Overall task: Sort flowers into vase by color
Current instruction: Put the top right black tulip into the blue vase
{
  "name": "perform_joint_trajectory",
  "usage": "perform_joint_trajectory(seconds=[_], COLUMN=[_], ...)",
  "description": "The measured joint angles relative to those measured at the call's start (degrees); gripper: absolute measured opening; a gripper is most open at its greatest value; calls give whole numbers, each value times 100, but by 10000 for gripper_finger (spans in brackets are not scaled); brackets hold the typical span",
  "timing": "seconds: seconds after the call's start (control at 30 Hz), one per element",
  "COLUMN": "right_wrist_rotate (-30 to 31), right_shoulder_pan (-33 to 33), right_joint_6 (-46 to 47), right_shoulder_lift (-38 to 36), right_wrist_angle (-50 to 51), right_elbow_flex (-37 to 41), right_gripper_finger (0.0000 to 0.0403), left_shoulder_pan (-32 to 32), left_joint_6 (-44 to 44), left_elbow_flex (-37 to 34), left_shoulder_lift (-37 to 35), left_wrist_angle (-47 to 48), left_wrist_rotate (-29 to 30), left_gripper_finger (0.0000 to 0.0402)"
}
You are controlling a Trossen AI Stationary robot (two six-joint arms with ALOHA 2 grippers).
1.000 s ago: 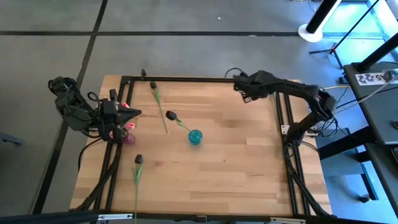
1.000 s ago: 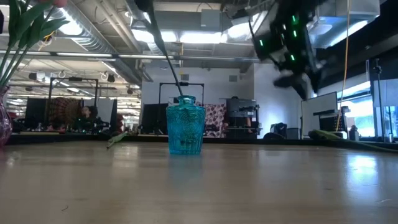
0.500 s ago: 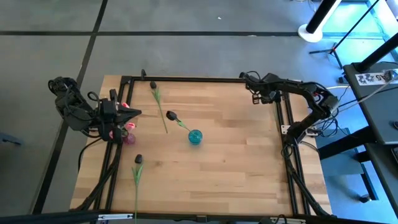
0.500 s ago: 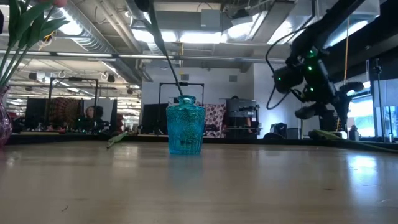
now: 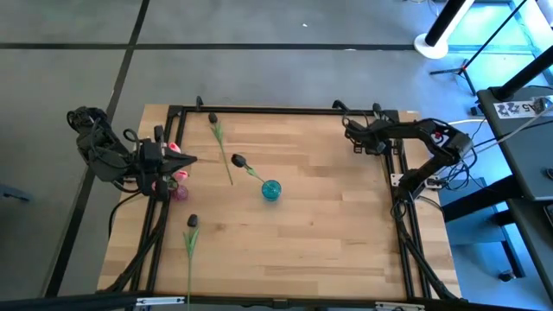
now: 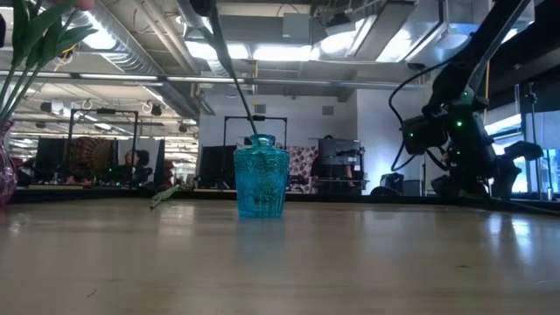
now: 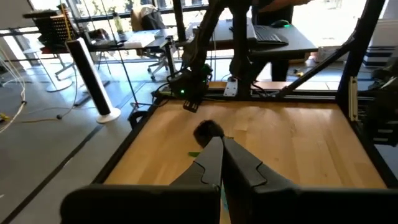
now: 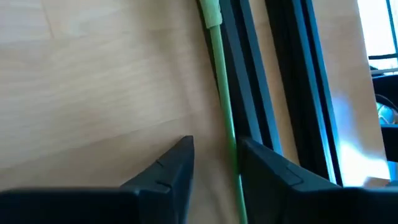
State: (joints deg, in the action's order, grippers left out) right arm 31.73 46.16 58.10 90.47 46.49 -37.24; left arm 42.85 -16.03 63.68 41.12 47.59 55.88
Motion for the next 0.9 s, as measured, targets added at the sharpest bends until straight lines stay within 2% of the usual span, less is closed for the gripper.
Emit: perform_joint_trajectory(seconds=[0.17,0.43,0.5,0.6,0.73,0.9], right_wrist_rotate=[155,292,288,186,57,-490], right_shoulder_pan=[-18,-6,-6,-99,-593,-1773], right_joint_6=[11,-88,-153,-177,-305,-467], right_shoulder_lift=[1,16,16,16,-92,-443], right_wrist_angle=[-58,-44,-43,32,115,108], right_elbow_flex=[99,121,118,49,-142,-442], right_gripper_finger=[117,15,9,23,23,7], left_shoulder_pan=[0,0,0,0,0,0], left_joint_6=[0,-44,-52,-86,-96,-98], left_elbow_flex=[0,0,0,0,0,0], left_shoulder_lift=[0,0,0,0,0,0], left_wrist_angle=[17,42,40,40,40,39], left_wrist_rotate=[-2,-7,-7,-7,-7,-7], left_gripper_finger=[0,0,0,0,0,0])
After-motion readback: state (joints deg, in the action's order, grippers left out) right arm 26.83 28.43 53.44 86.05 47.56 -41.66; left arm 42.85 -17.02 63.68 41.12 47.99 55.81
